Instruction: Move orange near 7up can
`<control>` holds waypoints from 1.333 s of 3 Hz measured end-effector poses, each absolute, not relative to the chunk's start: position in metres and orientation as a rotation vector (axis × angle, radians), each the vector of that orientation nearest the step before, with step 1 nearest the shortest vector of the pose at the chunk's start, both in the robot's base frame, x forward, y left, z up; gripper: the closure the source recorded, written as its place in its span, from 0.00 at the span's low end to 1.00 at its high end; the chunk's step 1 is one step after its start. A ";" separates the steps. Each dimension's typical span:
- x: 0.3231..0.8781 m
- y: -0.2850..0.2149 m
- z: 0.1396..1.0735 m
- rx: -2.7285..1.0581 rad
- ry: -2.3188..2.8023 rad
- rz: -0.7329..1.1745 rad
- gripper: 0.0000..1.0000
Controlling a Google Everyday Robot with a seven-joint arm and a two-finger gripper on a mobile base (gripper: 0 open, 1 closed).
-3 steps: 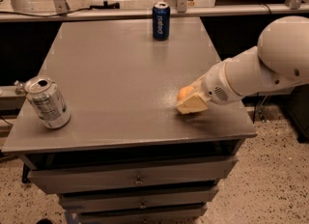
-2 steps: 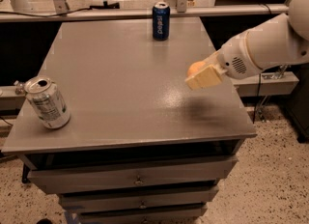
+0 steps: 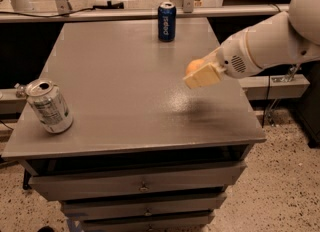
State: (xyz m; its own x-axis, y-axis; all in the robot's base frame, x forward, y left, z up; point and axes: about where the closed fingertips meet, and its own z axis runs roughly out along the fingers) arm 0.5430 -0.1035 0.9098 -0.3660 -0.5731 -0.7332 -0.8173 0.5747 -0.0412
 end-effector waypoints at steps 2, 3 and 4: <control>0.567 -0.069 0.922 -1.083 2.015 0.484 1.00; 0.578 -0.056 0.923 -1.056 1.985 0.525 1.00; 0.582 -0.029 0.923 -1.049 1.924 0.607 1.00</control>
Offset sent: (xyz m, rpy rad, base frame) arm 0.0401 0.0456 0.0145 0.1098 -0.0479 0.0101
